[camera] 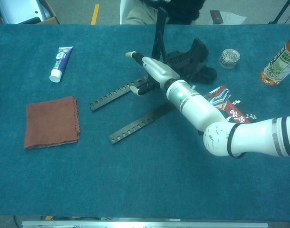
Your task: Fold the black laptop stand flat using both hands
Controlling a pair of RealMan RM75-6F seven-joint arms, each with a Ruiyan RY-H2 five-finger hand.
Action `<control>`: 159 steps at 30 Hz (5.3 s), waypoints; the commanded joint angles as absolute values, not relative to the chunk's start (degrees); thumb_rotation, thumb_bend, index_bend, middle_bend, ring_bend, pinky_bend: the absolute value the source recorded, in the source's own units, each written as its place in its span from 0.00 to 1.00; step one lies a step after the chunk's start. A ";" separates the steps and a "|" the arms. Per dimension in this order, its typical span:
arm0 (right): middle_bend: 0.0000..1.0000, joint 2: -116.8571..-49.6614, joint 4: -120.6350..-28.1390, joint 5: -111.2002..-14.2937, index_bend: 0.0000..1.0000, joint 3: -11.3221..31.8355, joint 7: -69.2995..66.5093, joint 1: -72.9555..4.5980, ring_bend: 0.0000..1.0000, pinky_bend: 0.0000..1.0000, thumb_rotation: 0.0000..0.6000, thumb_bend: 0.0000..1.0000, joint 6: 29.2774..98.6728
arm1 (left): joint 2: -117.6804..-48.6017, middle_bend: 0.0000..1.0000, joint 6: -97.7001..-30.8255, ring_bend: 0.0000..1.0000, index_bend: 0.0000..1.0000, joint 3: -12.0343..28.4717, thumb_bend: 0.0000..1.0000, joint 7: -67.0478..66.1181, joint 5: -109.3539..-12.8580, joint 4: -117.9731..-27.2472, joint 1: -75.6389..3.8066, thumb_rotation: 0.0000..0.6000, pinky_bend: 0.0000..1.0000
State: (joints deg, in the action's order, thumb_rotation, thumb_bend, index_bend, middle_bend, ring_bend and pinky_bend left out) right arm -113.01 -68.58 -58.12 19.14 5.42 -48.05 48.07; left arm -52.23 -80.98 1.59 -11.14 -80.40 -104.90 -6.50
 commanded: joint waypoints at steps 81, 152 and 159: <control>0.02 -82.36 -105.11 -91.37 0.00 2.47 -24.64 -36.82 0.00 0.05 1.00 0.15 59.17 | -53.09 0.00 -78.73 0.00 0.00 4.03 0.28 -18.00 -76.61 -106.86 -10.45 1.00 0.00; 0.04 -93.49 -89.79 -89.24 0.00 0.11 21.54 -34.57 0.00 0.05 1.00 0.16 56.29 | -59.40 0.02 -59.89 0.00 0.11 4.33 0.28 -6.91 -81.39 -101.33 -28.31 1.00 0.00; 0.04 -100.28 -84.63 -87.74 0.00 1.65 22.63 -36.71 0.00 0.05 1.00 0.16 53.82 | -56.56 0.01 -65.73 0.00 0.07 4.42 0.28 -6.03 -82.85 -103.31 -25.49 1.00 0.00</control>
State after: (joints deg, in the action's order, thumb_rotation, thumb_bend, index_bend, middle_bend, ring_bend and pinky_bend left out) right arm -99.42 -85.46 -88.12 1.20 22.36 -36.13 54.42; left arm -57.24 -64.90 4.41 -6.25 -82.39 -102.75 -26.15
